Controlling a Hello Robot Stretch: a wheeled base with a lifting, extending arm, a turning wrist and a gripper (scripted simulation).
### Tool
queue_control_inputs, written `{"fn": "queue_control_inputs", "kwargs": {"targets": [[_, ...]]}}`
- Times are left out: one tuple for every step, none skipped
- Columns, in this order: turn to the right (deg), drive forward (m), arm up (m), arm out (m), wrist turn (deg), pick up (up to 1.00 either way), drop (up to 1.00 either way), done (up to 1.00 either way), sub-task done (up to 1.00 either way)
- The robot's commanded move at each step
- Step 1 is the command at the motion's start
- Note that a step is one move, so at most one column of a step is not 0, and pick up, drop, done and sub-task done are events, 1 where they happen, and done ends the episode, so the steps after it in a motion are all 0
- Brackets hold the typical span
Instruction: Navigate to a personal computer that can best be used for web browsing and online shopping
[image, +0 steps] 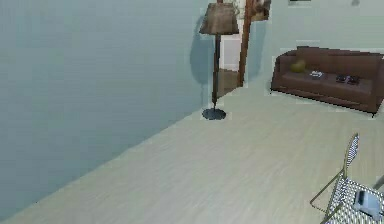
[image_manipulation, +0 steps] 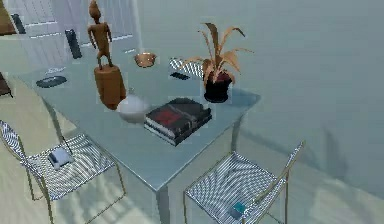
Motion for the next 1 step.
{"fn": "queue_control_inputs", "kwargs": {"targets": [[0.0,1.0,0.0,0.0,0.0,0.0,0.0,0.0,0.0]]}}
